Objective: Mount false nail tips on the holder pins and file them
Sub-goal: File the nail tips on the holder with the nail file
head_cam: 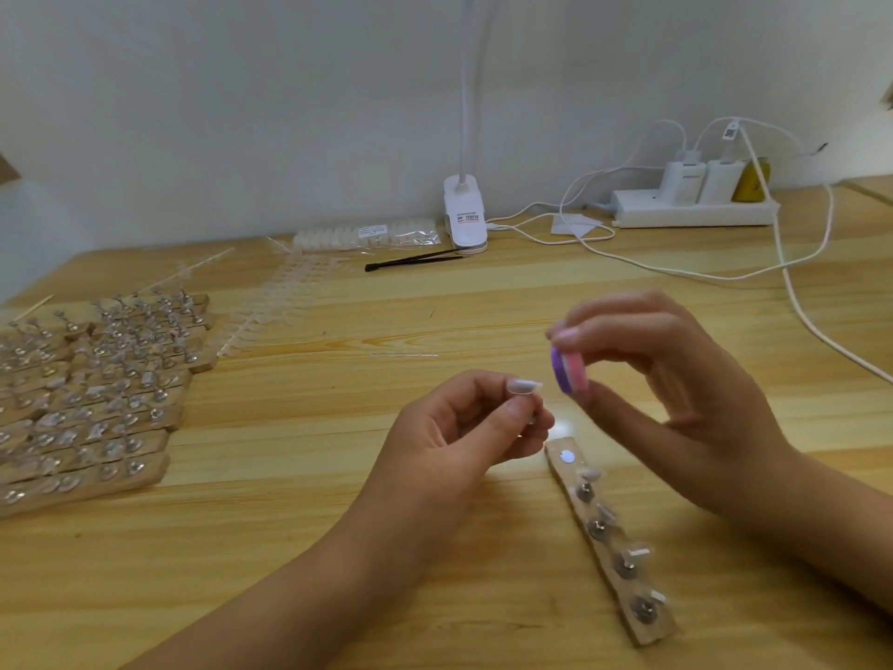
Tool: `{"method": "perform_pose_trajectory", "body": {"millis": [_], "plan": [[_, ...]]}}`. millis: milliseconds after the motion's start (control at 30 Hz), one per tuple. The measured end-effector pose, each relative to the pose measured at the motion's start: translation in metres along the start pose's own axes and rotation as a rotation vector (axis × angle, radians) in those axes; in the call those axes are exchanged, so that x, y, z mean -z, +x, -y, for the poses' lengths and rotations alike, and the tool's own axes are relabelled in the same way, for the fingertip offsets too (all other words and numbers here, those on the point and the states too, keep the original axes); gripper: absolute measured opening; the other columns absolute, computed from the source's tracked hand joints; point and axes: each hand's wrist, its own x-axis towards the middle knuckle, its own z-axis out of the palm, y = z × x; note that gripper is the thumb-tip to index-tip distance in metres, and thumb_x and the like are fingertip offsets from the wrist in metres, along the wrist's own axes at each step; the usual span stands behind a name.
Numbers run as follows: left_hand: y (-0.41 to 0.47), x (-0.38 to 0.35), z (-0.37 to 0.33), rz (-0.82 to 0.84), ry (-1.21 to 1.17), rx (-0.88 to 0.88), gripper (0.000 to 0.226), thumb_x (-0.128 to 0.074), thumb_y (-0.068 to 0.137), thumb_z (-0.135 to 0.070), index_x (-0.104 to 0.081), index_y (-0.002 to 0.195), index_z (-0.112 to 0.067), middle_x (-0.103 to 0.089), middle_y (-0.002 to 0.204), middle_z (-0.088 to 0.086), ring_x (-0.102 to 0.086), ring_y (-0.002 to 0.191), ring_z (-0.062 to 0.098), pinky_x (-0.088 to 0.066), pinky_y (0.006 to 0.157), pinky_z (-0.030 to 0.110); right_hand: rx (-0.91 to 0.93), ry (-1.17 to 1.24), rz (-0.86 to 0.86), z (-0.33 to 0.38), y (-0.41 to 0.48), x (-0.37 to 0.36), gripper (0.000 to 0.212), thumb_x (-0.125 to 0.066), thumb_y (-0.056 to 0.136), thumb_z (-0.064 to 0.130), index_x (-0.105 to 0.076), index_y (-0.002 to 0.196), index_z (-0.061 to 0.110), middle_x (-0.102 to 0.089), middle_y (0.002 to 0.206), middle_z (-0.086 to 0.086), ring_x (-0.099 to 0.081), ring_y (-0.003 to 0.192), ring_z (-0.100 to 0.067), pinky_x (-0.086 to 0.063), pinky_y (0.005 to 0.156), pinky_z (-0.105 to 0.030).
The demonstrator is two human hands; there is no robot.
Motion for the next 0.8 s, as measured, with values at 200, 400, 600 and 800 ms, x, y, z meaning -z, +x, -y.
{"method": "perform_pose_trajectory", "body": {"millis": [200,400,600,800], "plan": [[0.0001,0.0008,0.0005,-0.004,-0.001,0.009,0.014,-0.063,0.085,-0.023,-0.076,0.087,-0.028,-0.073,0.084,-0.001,-0.070,0.085,0.010,-0.054,0.078,0.019,-0.062,0.030,0.008,-0.0008,-0.0022,-0.0013,0.027,-0.061,0.090,0.007,-0.054,0.114,0.018,-0.059,0.115,-0.005,-0.062,0.109,-0.021,-0.052,0.091,-0.029],[-0.0010,0.0000,-0.0007,0.004,-0.005,0.009,0.013,-0.064,0.085,-0.022,-0.076,0.087,-0.026,-0.073,0.084,0.000,-0.070,0.085,0.010,-0.054,0.079,0.020,-0.084,0.005,0.034,-0.0020,-0.0039,-0.0016,0.026,-0.063,0.090,0.006,-0.055,0.113,0.016,-0.060,0.114,-0.004,-0.063,0.109,-0.020,-0.054,0.090,-0.031],[-0.0024,-0.0008,-0.0008,0.015,0.016,0.001,0.013,-0.063,0.085,-0.023,-0.076,0.087,-0.027,-0.073,0.084,0.000,-0.069,0.084,0.009,-0.053,0.078,0.019,-0.123,-0.048,0.055,-0.0040,-0.0054,-0.0032,0.026,-0.064,0.088,0.004,-0.057,0.112,0.011,-0.062,0.110,-0.005,-0.063,0.106,-0.020,-0.055,0.088,-0.033],[-0.0018,0.0001,-0.0006,-0.004,0.013,0.006,0.012,-0.064,0.085,-0.023,-0.076,0.087,-0.027,-0.074,0.085,0.000,-0.070,0.086,0.009,-0.054,0.078,0.019,-0.098,-0.020,0.055,-0.0023,-0.0049,-0.0044,0.028,-0.063,0.090,0.009,-0.056,0.117,0.013,-0.061,0.113,-0.003,-0.063,0.106,-0.020,-0.054,0.089,-0.031]]}}
